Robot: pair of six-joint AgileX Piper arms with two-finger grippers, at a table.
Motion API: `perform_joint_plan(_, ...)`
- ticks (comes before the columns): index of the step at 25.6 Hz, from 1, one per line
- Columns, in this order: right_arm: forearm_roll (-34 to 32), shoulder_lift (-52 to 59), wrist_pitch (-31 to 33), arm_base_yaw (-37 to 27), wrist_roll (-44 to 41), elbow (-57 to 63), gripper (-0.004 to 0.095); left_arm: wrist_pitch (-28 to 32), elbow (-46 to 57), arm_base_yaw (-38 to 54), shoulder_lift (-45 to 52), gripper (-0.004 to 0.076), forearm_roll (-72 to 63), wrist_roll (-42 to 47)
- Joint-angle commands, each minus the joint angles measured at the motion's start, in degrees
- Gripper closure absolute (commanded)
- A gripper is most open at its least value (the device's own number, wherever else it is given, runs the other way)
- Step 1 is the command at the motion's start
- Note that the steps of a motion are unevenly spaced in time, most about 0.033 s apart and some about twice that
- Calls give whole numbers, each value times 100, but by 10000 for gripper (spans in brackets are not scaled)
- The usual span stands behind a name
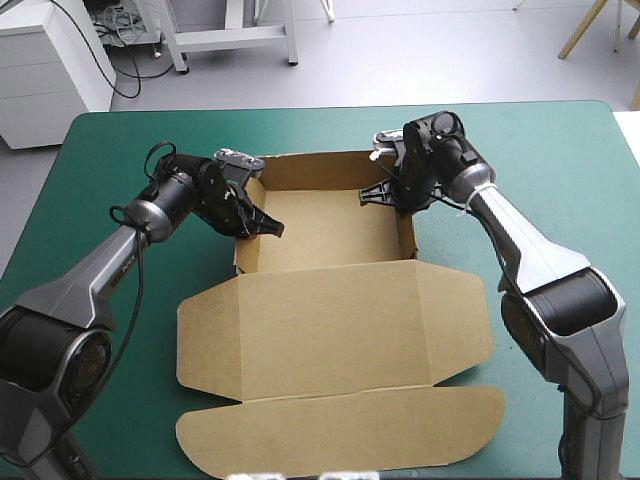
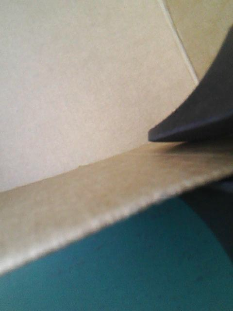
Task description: Fold the box
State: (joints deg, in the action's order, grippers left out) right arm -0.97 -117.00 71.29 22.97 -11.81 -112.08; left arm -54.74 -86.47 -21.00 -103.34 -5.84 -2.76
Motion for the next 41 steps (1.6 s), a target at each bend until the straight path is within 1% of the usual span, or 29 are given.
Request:
perform_joint_plan(1, 654, 198, -240, 105, 216, -155, 842, 198, -227, -154, 273, 479, -722, -348)
perform_joint_plan(2, 667, 187, -240, 105, 216, -155, 798, 198, -227, -154, 273, 426, -694, -348)
perform_joint_plan(3, 681, 187, -240, 105, 263, -155, 642, 198, -227, -154, 284, 283, -610, -348)
perform_joint_plan(4, 681, 187, -240, 105, 263, -155, 445, 198, -227, -154, 284, 181, -488, -332)
perform_joint_plan(5, 681, 187, -240, 105, 263, -155, 325, 158, -227, -154, 284, 123, -434, -322)
perform_joint_plan(6, 681, 187, -240, 105, 263, -155, 117, 105, -227, -154, 284, 76, -350, -238)
perform_joint_plan(8, 693, 187, -240, 105, 263, -165, -16, 29, -227, -154, 294, 73, -290, -151)
perform_joint_plan(11, 680, 242, -240, 105, 263, -165, -15, 10, -227, -154, 368, 73, -290, -140)
perform_joint_plan(16, 362, 564, -240, 95, 275, -165, -6, 208, -227, -154, 696, 73, -215, -138)
perform_joint_plan(21, 97, 1027, -240, 95, 275, -165, -6, 262, -227, -154, 1186, 74, 55, -138)
perform_joint_plan(24, 63, 1455, -240, 95, 368, -165, -6, 338, -227, -154, 1738, 97, 101, -138)
perform_joint_plan(27, 53, 1791, -240, 95, 437, -165, -6, 364, -227, -154, 2237, 137, 244, -149)
perform_joint_plan(29, -18, 2000, -240, 95, 463, -165, -6, 286, -227, -154, 2562, 186, 413, -163)
perform_joint_plan(32, -153, 2300, -240, 95, 463, -165, -7, -152, -227, -154, 3061, 287, 767, -163)
perform_joint_plan(35, -153, 2545, -240, 95, 463, -165, -6, -811, -227, -154, 3429, 419, 1138, -203)
perform_joint_plan(37, -153, 2643, -240, 95, 463, -165, -6, -1205, -227, -154, 3648, 528, 1369, -283)
perform_joint_plan(41, -143, 2696, -240, 95, 463, -165, -6, -1731, -216, -154, 4032, 730, 1413, -606)
